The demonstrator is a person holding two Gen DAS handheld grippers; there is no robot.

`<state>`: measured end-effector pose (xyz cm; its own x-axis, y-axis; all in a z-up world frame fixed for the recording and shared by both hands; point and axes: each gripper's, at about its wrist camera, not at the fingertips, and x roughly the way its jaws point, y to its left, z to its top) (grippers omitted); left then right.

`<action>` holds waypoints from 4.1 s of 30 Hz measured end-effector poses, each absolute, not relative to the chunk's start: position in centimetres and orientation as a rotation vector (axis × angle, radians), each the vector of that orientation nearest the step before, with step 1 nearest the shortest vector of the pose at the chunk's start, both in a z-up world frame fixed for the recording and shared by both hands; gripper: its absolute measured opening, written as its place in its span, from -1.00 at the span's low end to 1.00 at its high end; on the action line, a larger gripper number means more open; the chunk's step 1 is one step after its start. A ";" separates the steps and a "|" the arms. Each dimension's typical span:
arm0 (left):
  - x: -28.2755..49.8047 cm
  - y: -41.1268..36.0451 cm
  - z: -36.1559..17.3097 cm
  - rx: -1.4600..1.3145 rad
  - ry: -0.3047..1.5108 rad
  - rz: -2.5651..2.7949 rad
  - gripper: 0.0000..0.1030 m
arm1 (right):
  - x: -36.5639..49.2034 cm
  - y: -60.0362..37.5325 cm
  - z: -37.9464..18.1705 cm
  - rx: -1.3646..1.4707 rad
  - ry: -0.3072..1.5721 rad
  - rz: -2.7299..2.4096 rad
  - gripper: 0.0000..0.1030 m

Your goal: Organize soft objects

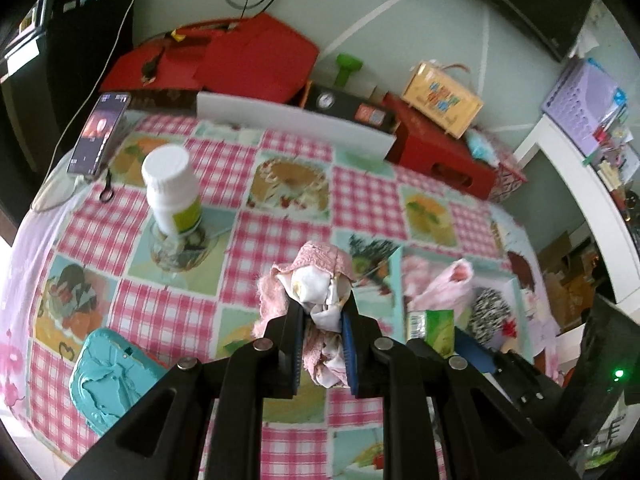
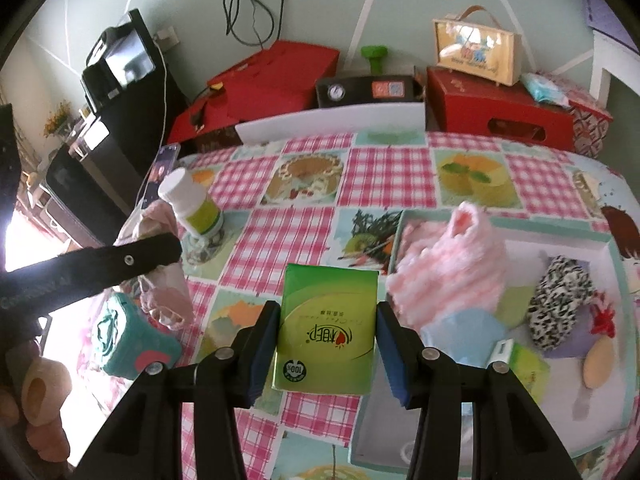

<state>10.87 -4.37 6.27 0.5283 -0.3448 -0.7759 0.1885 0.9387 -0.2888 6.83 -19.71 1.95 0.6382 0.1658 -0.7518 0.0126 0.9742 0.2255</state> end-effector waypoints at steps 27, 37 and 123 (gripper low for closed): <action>7.7 -14.8 2.8 -0.065 1.012 -0.540 -0.65 | 3.1 -34.3 1.5 0.393 0.859 -0.306 -0.01; 7.4 -18.4 -0.6 0.028 1.059 -0.590 -0.64 | 3.3 -37.2 -1.3 0.444 0.922 -0.382 -0.01; -2.8 -2.3 2.2 0.063 1.005 -0.081 0.88 | -5.7 -22.9 0.7 0.088 1.077 -0.222 1.00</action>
<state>-2.82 -2.29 2.22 0.5335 -0.0387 -0.8449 0.0966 0.9952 0.0154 -5.67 -22.89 0.75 0.4548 -0.1366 -0.8801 0.2219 0.9744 -0.0366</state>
